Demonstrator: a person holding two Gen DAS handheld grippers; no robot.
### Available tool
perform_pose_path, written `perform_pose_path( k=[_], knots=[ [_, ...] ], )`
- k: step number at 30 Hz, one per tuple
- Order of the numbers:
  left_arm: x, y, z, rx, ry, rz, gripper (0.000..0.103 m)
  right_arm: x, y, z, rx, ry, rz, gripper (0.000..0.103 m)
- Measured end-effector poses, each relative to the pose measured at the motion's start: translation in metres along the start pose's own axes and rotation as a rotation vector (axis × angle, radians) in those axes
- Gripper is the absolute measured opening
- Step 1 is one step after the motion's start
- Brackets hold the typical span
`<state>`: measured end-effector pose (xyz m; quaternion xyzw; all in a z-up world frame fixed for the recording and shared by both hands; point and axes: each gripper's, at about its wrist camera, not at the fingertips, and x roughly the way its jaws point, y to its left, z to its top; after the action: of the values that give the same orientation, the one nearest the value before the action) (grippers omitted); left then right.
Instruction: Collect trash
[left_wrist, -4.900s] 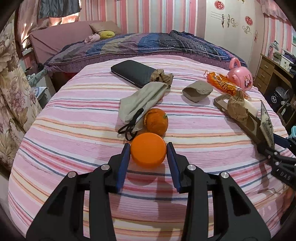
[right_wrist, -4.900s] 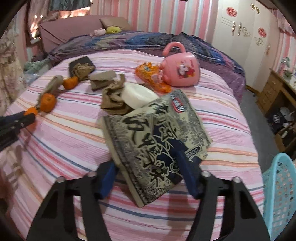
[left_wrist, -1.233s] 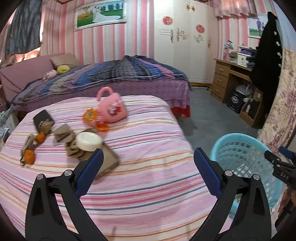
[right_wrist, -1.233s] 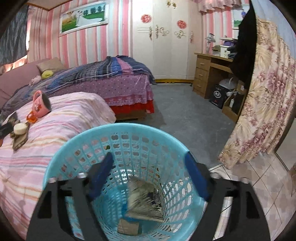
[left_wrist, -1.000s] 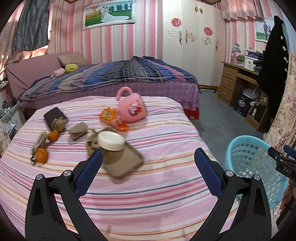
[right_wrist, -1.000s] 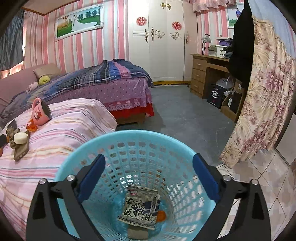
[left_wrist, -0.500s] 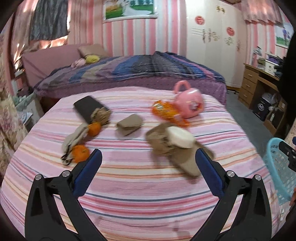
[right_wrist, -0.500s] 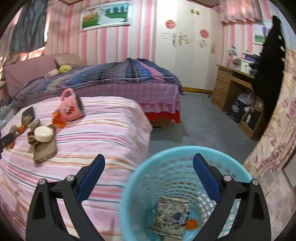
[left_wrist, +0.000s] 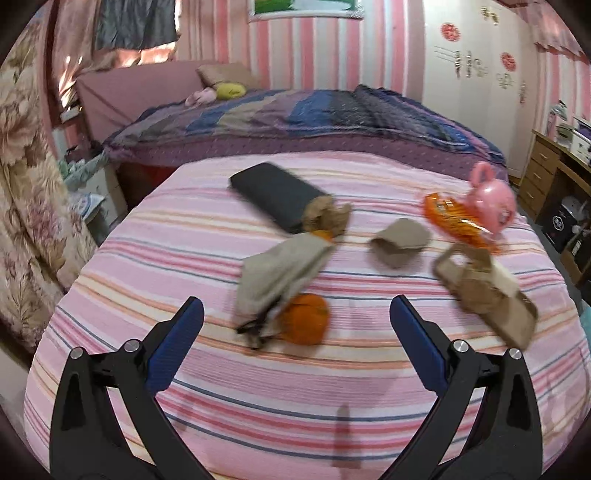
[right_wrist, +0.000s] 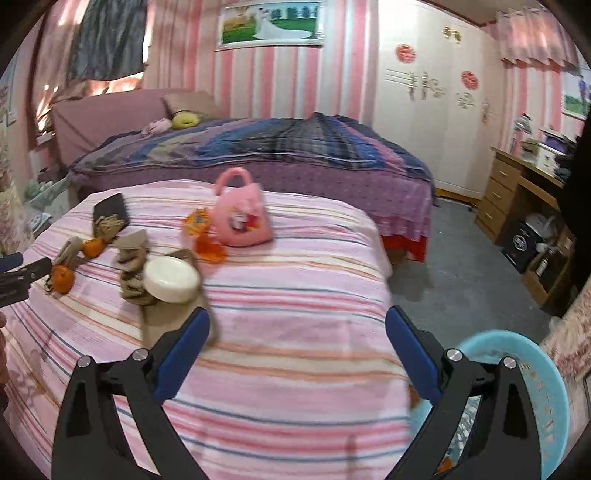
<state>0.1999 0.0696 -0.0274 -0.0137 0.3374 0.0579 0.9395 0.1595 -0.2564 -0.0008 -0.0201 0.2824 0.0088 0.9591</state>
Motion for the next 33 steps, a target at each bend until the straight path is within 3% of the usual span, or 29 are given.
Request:
perform_pose_path(
  k=[8,14,17,25,33],
  knots=[
    [0.025,0.023,0.002,-0.026,0.038,0.027,0.097,0.031,0.036,0.002,-0.052,0.033,0.017,0.094],
    [0.043,0.020,0.009,-0.045,0.059,0.013,0.093,0.044,0.038,-0.003,-0.052,0.081,0.010,0.094],
    [0.051,0.016,0.010,-0.046,0.083,0.009,0.083,0.044,0.033,-0.006,-0.027,0.078,0.015,0.094],
    [0.060,0.006,0.008,-0.037,0.122,-0.052,0.046,0.049,0.024,-0.007,0.024,0.075,0.025,0.094],
    [0.052,0.019,0.008,-0.073,0.104,-0.045,0.030,0.051,0.032,-0.006,-0.020,0.078,-0.002,0.094]
  ],
)
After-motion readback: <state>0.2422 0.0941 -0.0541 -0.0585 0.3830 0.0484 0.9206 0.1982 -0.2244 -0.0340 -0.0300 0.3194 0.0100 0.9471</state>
